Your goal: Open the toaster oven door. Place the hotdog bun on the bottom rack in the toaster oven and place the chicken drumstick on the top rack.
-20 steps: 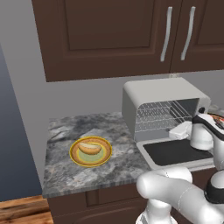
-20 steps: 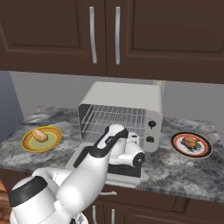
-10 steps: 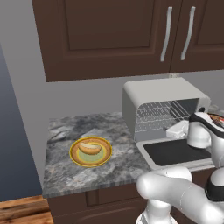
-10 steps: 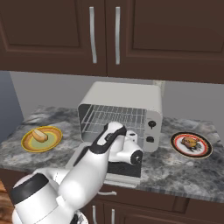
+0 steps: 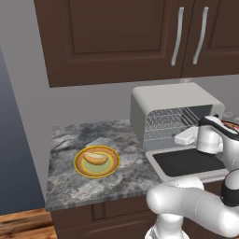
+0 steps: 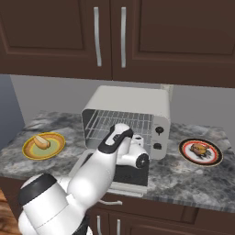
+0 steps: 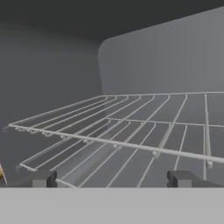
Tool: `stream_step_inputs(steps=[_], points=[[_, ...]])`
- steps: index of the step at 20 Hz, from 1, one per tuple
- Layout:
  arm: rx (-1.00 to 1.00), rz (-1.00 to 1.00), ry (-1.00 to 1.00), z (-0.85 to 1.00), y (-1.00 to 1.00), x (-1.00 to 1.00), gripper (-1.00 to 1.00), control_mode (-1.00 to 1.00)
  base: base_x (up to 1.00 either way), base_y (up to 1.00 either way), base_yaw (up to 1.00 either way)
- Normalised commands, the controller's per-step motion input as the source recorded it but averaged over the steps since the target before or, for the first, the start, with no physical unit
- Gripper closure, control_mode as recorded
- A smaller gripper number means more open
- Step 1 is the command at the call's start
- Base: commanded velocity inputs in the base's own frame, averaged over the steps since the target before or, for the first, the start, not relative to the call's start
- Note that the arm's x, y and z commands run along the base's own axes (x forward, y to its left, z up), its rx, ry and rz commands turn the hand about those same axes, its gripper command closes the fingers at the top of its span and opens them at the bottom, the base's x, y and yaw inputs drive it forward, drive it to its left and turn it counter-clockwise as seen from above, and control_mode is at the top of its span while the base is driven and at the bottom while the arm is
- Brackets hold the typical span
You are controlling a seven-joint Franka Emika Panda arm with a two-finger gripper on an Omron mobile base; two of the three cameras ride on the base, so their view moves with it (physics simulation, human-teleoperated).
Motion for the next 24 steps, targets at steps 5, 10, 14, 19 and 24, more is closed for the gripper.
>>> stream_step_inputs(steps=[5,10,14,19,24], points=[[0.00,0.00,0.01,-0.21,0.00,0.02,-1.00,-1.00,0.00,0.00,0.00],[0.02,0.00,0.02,-0.08,0.00,0.08,-1.00,-1.00,0.00,0.00,0.00],[0.03,0.00,0.02,-0.12,0.01,0.12,-1.00,-1.00,0.00,0.00,0.00],[0.03,0.00,0.01,-0.18,0.05,0.17,-1.00,-1.00,0.00,0.00,0.00],[0.03,0.00,0.02,-0.30,0.01,0.04,-1.00,-1.00,0.00,0.00,0.00]])
